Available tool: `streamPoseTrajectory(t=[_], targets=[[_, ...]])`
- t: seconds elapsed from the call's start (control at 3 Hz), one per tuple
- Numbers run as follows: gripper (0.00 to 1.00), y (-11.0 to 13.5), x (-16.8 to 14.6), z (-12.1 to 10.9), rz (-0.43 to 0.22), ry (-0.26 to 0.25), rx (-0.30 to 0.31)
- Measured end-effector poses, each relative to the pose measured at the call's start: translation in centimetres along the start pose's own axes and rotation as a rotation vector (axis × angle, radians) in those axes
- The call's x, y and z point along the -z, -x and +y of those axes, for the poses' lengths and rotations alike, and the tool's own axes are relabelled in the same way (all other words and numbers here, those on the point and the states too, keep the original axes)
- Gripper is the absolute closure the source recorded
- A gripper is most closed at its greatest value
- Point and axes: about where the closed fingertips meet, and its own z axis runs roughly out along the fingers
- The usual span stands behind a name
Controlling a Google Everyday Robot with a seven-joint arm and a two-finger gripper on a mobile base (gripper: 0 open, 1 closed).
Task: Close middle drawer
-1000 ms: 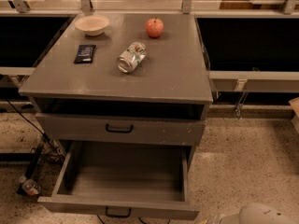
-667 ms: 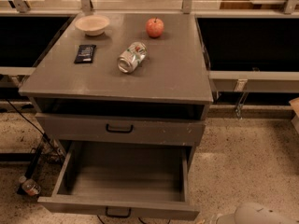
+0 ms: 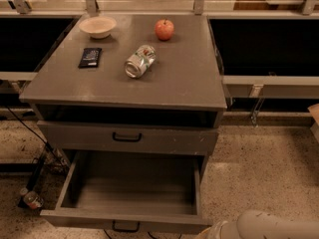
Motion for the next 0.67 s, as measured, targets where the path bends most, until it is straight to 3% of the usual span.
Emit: streamPoseTrajectory(t=[0.67], targets=[[1.00,0.28,-0.85,-0.64,-0.002,-0.001,-0.023]])
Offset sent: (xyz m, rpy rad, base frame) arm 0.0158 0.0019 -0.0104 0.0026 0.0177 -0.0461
